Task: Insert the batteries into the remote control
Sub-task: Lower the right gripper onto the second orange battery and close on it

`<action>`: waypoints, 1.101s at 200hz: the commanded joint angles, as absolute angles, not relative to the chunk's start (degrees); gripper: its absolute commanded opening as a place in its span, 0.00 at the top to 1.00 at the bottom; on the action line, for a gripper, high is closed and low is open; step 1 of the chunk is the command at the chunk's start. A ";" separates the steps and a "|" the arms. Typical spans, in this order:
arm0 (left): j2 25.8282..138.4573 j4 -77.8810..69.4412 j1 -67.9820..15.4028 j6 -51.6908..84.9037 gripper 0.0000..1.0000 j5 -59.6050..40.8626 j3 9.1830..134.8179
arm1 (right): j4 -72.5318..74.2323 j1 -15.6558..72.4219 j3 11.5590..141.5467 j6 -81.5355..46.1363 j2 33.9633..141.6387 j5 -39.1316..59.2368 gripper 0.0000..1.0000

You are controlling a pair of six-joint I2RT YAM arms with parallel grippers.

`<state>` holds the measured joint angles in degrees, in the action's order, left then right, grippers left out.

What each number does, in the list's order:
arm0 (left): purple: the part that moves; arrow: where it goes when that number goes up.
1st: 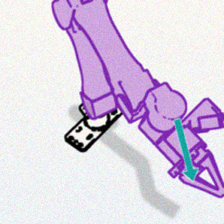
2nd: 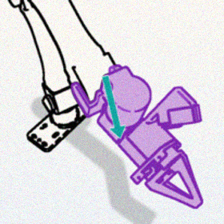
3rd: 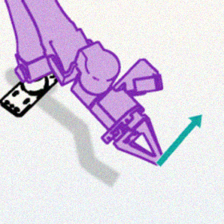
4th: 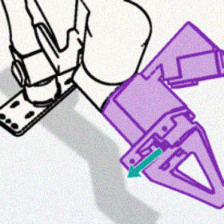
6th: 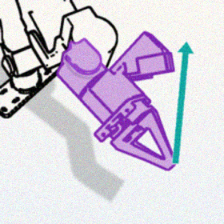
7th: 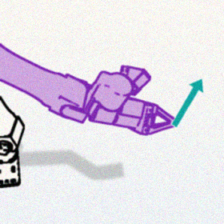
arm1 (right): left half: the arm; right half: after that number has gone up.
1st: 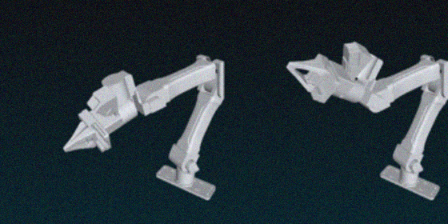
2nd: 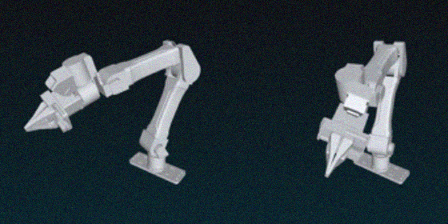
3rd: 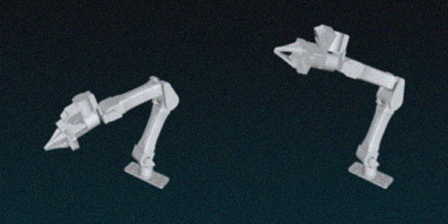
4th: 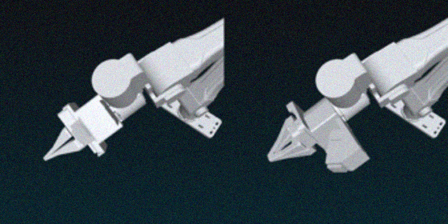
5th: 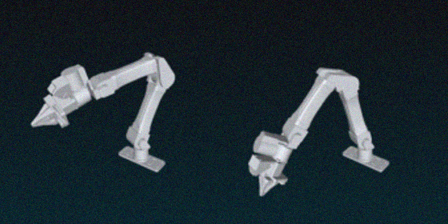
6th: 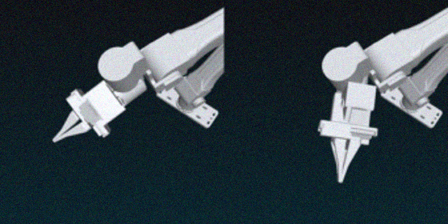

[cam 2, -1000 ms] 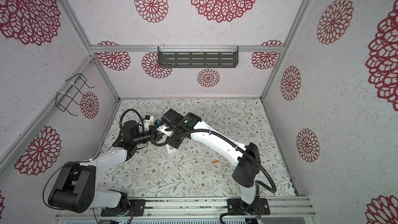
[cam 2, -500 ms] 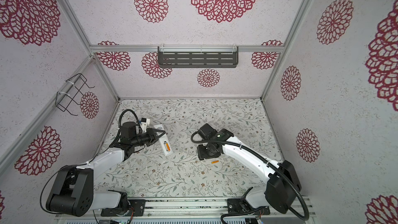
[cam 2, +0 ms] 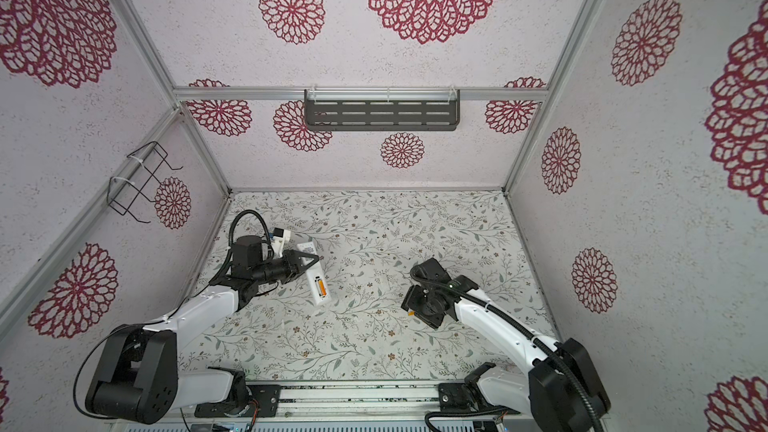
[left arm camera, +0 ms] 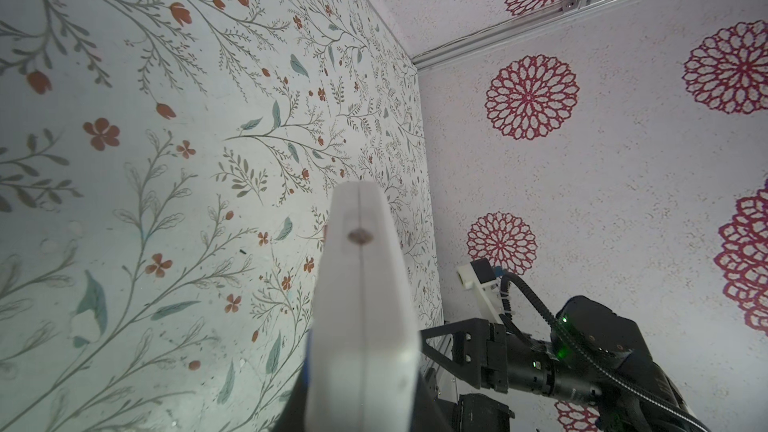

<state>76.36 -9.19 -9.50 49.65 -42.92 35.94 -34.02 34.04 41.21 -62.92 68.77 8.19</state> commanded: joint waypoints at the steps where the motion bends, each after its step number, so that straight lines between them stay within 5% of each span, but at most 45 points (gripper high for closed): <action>1: 74.84 -9.42 -9.76 47.81 1.00 -44.03 36.84 | -29.92 33.84 39.97 -69.18 69.80 6.12 0.32; 123: 77.61 -12.52 -6.26 47.35 1.00 -46.49 37.20 | -27.26 31.38 41.04 -66.49 79.91 4.63 0.39; 220: 79.55 -17.68 -3.27 50.09 1.00 -49.26 35.44 | -30.07 31.38 42.01 -61.59 84.11 3.69 0.88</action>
<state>78.28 -13.65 -4.05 49.41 -47.31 35.59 -26.92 31.64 40.73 -64.20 82.67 5.67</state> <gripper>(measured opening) 0.208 0.175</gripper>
